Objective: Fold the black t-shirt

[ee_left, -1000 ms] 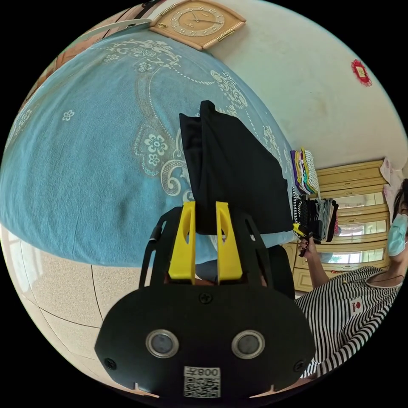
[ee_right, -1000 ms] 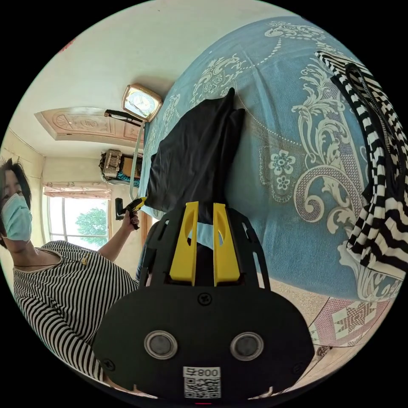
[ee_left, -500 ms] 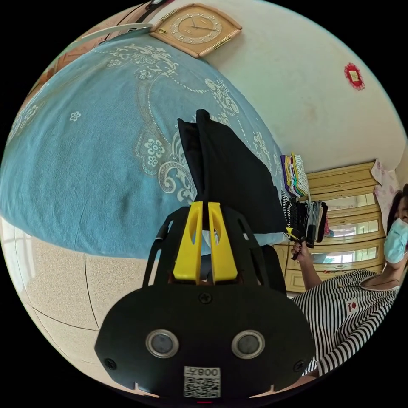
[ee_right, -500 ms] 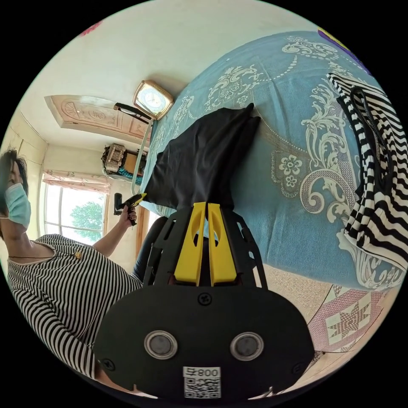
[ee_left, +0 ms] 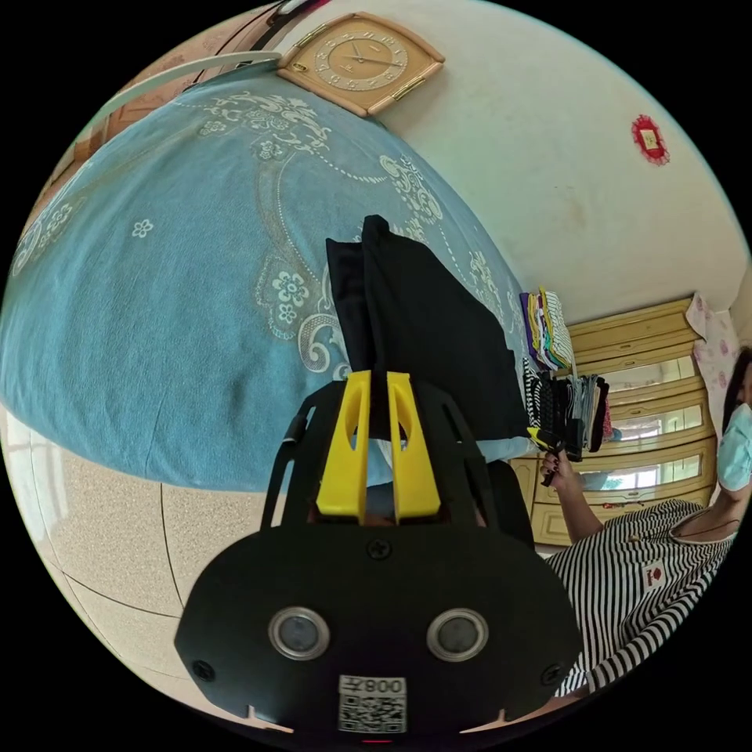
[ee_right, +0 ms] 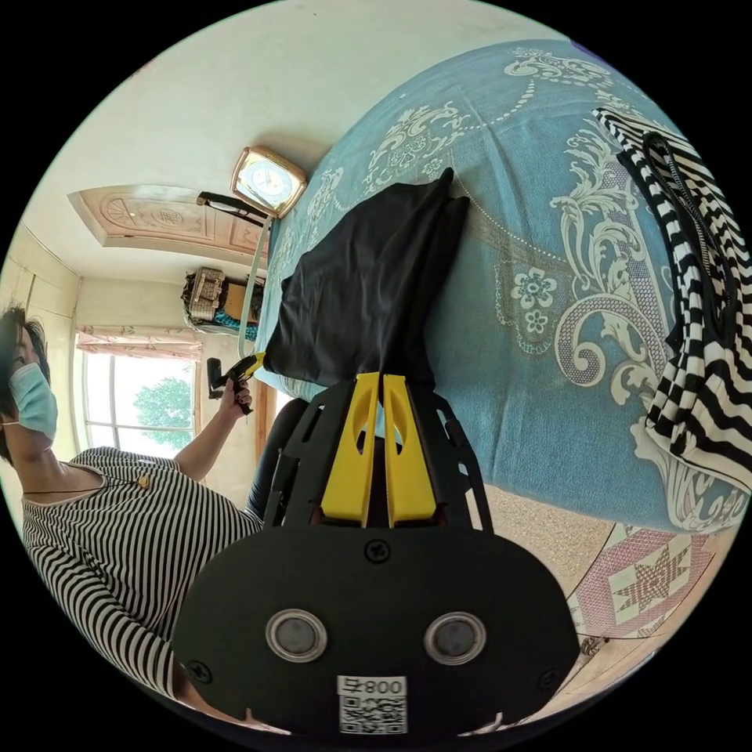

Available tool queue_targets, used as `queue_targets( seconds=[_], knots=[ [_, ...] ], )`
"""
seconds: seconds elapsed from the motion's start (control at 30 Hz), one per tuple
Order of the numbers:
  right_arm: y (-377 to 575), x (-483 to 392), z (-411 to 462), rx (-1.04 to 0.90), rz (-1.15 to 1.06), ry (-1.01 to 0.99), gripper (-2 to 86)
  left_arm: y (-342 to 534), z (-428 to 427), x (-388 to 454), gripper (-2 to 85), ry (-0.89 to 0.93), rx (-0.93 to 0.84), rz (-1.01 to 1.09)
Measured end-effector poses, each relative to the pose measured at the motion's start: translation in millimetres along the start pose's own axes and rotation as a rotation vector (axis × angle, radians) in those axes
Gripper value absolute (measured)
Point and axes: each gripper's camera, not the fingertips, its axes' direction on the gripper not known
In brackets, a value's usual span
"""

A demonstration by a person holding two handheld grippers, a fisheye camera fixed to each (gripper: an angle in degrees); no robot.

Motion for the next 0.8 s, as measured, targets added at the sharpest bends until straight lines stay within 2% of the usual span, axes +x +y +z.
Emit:
queue_targets(
  seconds=[0.13, 0.33, 0.53, 0.8],
  knots=[
    [3, -4, 1, 0.007, 0.011, -0.015, 0.4, -7, 2, -8, 1.5, 0.004, -0.035, 0.001],
    [17, -21, -7, 0.047, -0.024, -0.069, 0.4, 3, -22, -20, 0.9, 0.129, 0.05, 0.026],
    [34, 1, 21, -0.003, 0.046, -0.066, 0.4, 18, 0, -61, 0.8, 0.155, 0.027, -0.111],
    [52, 19, 53, -0.001, 0.138, -0.141, 0.3, 17, 17, -70, 0.4, 0.081, 0.045, -0.161]
  ],
)
